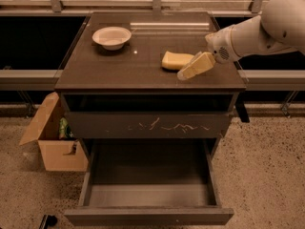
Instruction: Place sponge into middle drawer
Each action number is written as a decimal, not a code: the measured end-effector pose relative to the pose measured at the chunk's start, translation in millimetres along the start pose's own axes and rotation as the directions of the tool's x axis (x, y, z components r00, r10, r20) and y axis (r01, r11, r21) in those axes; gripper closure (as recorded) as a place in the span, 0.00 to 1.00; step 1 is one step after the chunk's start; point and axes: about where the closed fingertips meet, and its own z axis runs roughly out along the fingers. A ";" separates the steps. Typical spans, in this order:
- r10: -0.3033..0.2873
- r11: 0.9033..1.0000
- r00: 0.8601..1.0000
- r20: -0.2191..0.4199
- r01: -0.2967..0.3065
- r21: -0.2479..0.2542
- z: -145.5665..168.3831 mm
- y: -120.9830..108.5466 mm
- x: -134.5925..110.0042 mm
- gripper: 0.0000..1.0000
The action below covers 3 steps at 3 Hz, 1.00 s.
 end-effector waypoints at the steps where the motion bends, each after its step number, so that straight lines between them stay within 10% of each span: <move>1: 0.031 1.000 1.000 -0.003 -0.031 -0.004 25.4 -4.2 9.7 0.00; 3: 0.104 0.995 0.995 0.011 -0.104 -0.007 57.8 -19.5 26.7 0.17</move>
Offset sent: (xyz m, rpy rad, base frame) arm 0.0378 0.0092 -0.0592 0.0716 0.0774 -0.0574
